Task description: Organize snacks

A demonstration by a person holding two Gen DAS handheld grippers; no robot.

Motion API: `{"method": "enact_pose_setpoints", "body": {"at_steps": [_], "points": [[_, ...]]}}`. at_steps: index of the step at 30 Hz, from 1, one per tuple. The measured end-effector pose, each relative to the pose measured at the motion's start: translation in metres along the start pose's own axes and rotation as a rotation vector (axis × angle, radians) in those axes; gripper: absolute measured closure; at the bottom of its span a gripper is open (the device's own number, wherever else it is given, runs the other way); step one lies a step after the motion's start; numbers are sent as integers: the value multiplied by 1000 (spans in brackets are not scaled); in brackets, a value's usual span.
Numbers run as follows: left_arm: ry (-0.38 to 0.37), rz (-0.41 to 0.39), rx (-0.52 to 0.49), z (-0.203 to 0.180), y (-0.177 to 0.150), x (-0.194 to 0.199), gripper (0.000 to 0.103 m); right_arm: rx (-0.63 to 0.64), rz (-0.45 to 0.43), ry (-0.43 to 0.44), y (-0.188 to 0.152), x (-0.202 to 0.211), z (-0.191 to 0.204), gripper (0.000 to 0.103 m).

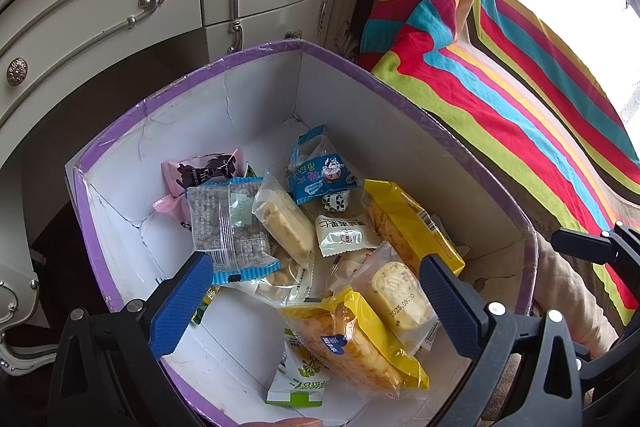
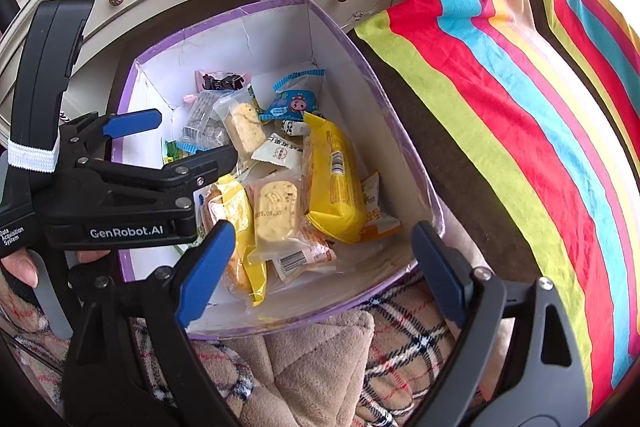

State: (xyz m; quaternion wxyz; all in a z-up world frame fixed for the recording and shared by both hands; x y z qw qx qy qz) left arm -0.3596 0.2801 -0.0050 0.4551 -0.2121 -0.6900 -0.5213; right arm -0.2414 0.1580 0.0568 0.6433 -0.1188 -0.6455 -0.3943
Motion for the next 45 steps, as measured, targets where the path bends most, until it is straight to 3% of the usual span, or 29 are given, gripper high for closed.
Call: {"method": "enact_pose_setpoints", "body": {"at_steps": [39, 45], "points": [[4, 8, 9, 2, -1, -3, 0, 33, 18, 5, -4, -3, -1, 12], [38, 4, 14, 0, -3, -3, 0, 35, 19, 4, -5, -3, -1, 12]]}}
Point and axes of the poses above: each gripper's, at about its wrist camera, not at the fingertips, and x roughly against the way its jaws point, z to its left, y to its top, the point moved 1 cm from there along -x, roughly the way its jaws point, and after that the axes turned 15 degrees about -x, right-handed, at the moved point
